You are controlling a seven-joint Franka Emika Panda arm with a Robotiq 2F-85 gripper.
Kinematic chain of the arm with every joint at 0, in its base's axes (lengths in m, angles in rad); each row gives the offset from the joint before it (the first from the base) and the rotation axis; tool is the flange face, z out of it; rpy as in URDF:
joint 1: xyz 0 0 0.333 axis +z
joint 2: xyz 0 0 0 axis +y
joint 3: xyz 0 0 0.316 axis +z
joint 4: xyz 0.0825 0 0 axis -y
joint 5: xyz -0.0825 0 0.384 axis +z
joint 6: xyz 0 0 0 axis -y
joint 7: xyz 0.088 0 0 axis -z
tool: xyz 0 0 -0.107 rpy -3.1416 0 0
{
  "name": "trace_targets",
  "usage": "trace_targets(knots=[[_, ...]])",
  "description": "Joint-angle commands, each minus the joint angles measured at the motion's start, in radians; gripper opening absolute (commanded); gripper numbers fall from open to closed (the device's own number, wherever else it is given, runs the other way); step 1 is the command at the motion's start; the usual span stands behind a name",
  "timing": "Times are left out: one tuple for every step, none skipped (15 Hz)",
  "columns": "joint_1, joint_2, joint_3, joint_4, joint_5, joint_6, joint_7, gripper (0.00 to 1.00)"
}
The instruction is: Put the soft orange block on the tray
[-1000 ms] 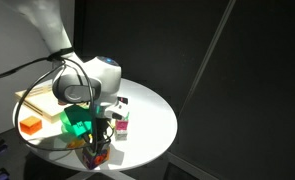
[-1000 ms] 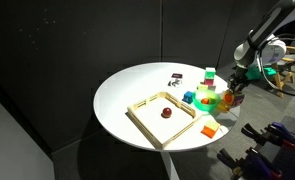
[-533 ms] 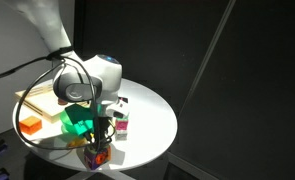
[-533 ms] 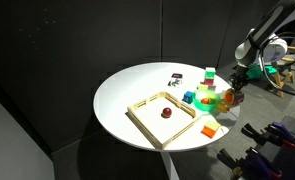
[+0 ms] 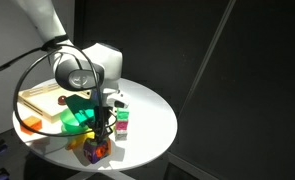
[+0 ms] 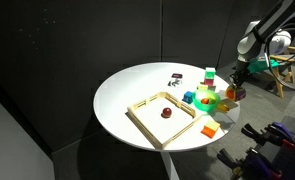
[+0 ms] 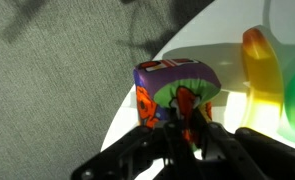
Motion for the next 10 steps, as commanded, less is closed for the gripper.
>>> trace_targets(knots=[[0.026, -0.084, -0.006, -0.028, -0.044, -0.056, 0.043, 0.06], [0.031, -0.096, -0.003, -0.030, -0.049, -0.066, 0.048, 0.06], [0.037, -0.110, 0.000, -0.034, -0.053, -0.075, 0.049, 0.06], [0.041, -0.123, 0.005, -0.037, -0.052, -0.087, 0.046, 0.06], [0.045, -0.135, 0.012, -0.039, -0.045, -0.097, 0.038, 0.06], [0.045, -0.147, 0.023, -0.039, -0.024, -0.113, 0.017, 0.06], [0.046, -0.158, 0.032, -0.039, -0.010, -0.127, 0.004, 0.06], [0.046, -0.169, 0.044, -0.039, 0.009, -0.136, -0.015, 0.06], [0.047, -0.179, 0.055, -0.040, 0.029, -0.143, -0.031, 0.06], [0.048, -0.189, 0.064, -0.041, 0.049, -0.148, -0.046, 0.06]])
